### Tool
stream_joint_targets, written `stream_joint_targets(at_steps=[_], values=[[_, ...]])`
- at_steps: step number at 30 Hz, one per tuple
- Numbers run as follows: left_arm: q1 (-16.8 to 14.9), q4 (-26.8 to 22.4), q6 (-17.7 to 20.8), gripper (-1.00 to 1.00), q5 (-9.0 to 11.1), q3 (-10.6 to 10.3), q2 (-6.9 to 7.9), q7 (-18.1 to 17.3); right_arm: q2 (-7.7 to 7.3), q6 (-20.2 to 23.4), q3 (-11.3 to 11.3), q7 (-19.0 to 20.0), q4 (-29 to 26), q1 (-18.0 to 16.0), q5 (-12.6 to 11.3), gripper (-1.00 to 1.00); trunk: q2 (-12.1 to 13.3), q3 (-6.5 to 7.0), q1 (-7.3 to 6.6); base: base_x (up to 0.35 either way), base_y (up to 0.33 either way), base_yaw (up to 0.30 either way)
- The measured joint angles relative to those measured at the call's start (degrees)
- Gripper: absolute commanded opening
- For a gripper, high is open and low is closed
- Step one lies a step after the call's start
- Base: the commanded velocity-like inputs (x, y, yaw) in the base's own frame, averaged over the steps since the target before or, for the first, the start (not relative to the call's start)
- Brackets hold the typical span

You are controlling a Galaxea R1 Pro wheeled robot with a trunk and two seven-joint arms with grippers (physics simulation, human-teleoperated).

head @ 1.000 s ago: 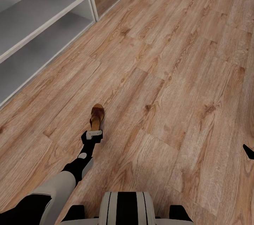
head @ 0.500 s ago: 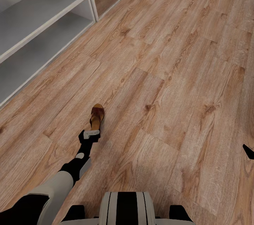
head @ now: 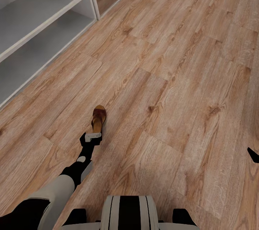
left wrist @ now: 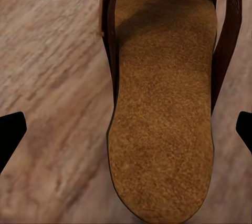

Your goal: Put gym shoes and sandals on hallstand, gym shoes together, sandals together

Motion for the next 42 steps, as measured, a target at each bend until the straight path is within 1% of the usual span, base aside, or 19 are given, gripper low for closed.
stream_joint_targets(at_steps=[16,36,42], values=[[-0.09,0.00,-0.03,1.00,0.00,-0.09,-0.36,0.00,0.02,-0.04,0.05,0.00,0.03,0.00,0.00,1.00,0.00,-1.27,0.00,0.000,0.000,0.000],[-0.25,0.00,0.12,1.00,-0.06,-0.16,-0.81,0.00,0.03,-0.06,0.28,0.00,0.01,0.00,0.00,1.00,0.00,-1.52,0.00,0.000,0.000,0.000],[-0.29,0.00,0.14,1.00,-0.08,-0.17,-0.94,0.00,0.03,-0.06,0.31,0.00,-0.01,0.00,0.00,1.00,0.00,-1.78,0.00,0.000,0.000,0.000]])
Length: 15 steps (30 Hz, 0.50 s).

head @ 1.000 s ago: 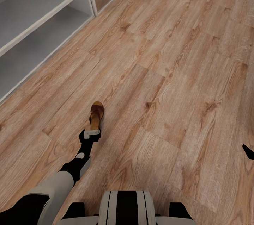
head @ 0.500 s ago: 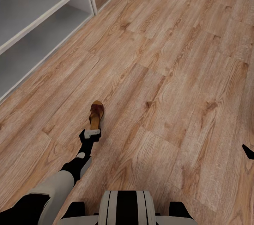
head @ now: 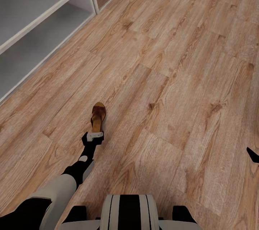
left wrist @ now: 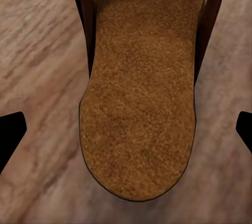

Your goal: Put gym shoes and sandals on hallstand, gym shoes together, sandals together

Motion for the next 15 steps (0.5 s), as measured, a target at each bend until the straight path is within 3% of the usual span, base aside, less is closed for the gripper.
stream_joint_targets(at_steps=[15], values=[[-0.17,0.00,0.03,1.00,-0.01,-0.01,0.09,0.00,0.04,0.00,0.09,0.00,0.00,0.01,0.00,1.00,0.00,-0.78,0.00,0.000,0.000,0.000]])
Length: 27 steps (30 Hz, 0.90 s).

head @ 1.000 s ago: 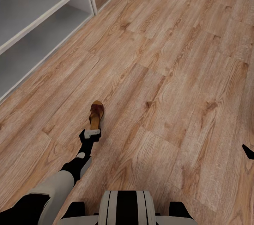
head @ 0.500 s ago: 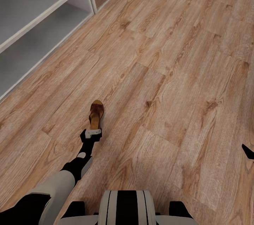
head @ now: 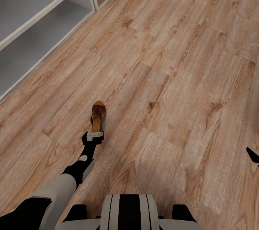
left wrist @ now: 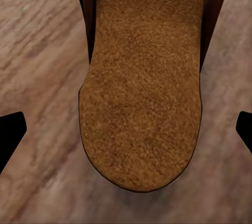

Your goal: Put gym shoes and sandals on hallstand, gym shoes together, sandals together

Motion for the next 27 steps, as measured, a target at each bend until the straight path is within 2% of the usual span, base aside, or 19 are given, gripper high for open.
stream_joint_targets(at_steps=[10,24,25,27], values=[[-0.05,0.00,0.06,1.00,0.06,0.05,0.39,0.00,0.03,0.00,0.01,0.00,0.04,0.03,0.00,1.00,0.00,-0.07,0.00,0.000,0.000,0.000],[-0.06,0.00,0.11,1.00,0.08,0.08,0.11,0.00,0.03,0.00,0.01,0.00,0.04,0.00,0.00,1.00,0.00,-0.08,0.00,0.000,0.000,0.000],[-0.06,0.00,0.12,-1.00,0.08,0.08,0.10,0.00,0.03,0.00,0.01,0.00,0.04,0.01,0.00,1.00,0.00,-0.08,0.00,0.000,0.000,0.000],[-0.11,0.00,0.16,-1.00,0.05,0.04,0.08,-0.01,0.01,0.00,0.01,0.00,0.04,0.01,0.00,1.00,0.00,-0.08,0.00,0.000,0.000,0.000]])
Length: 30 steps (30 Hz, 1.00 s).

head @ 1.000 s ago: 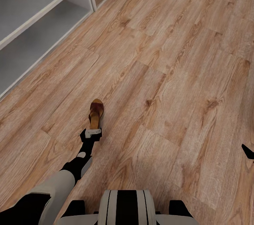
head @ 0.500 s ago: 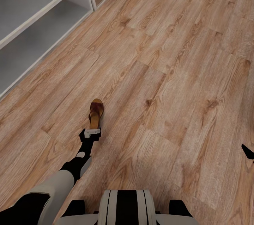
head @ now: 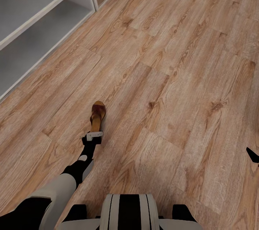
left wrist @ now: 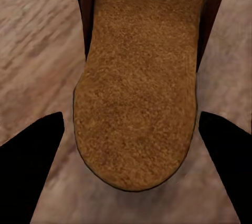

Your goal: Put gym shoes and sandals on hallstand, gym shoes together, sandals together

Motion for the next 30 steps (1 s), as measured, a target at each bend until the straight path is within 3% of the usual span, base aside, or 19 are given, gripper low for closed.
stream_joint_targets(at_steps=[24,30], values=[[-0.34,-0.03,0.07,-1.00,0.38,0.01,0.00,-0.04,-0.05,0.00,0.00,0.07,-0.06,0.04,0.00,1.00,0.00,0.00,0.00,0.000,0.000,0.000],[-0.42,-3.19,1.35,-1.00,0.28,-0.25,-1.78,-2.04,-0.04,0.00,0.00,0.08,-0.02,0.06,0.00,1.00,0.00,0.00,0.00,0.000,0.000,0.000]])
